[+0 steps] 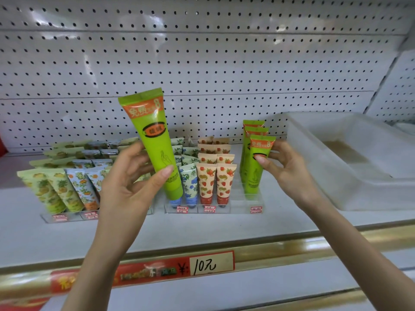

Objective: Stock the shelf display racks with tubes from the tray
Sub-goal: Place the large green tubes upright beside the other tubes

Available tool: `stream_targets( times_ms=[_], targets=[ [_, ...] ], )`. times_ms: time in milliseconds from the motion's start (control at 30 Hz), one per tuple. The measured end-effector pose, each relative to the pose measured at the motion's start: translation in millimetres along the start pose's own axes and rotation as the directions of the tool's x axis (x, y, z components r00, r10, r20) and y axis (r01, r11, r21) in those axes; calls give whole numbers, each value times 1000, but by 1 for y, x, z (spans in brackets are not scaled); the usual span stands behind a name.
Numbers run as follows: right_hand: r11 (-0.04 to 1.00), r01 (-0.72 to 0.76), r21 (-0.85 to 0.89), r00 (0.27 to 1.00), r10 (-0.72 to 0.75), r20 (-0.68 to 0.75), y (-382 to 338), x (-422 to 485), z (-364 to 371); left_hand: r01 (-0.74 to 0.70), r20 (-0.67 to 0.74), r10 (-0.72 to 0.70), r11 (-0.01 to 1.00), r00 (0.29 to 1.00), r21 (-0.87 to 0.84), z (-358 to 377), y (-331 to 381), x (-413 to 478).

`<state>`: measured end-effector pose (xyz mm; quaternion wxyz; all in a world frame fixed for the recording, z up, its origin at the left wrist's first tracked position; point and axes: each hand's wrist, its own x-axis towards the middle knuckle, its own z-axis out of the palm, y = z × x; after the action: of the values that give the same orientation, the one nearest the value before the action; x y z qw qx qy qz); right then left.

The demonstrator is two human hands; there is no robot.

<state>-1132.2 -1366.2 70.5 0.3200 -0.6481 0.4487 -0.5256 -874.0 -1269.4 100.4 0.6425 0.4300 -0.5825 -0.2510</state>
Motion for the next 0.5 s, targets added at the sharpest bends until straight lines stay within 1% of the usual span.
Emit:
stream_targets(
  times_ms=[100,167,267,333,367,433,500],
  targets=[
    [1000,-1,-24,1000,1,-29,-3,-1,-4,4,26,-4,1000,1000,-17,3,1,-2],
    [1000,10,-23,995,-13,-98,-6,-2,-8,10,35,-9,1000,999,-28,5,4,-4],
    [995,101,-7,963,-100,-251,-13,-5,-14,21,70,-19,999,997,-33,10,7,-5],
    [984,178,13,939,-165,-303,-24,-9,-13,35,110,-31,999,993,-31,15,7,-6],
    [977,213,32,934,-193,-299,-32,-12,-11,42,133,-39,999,990,-23,18,7,-7],
    [961,265,83,939,-237,-247,-46,-20,-3,63,190,-60,998,980,-5,25,6,-10],
    [949,279,147,956,-260,-136,-58,-30,7,87,236,-85,996,968,2,33,5,-14]
  ],
)
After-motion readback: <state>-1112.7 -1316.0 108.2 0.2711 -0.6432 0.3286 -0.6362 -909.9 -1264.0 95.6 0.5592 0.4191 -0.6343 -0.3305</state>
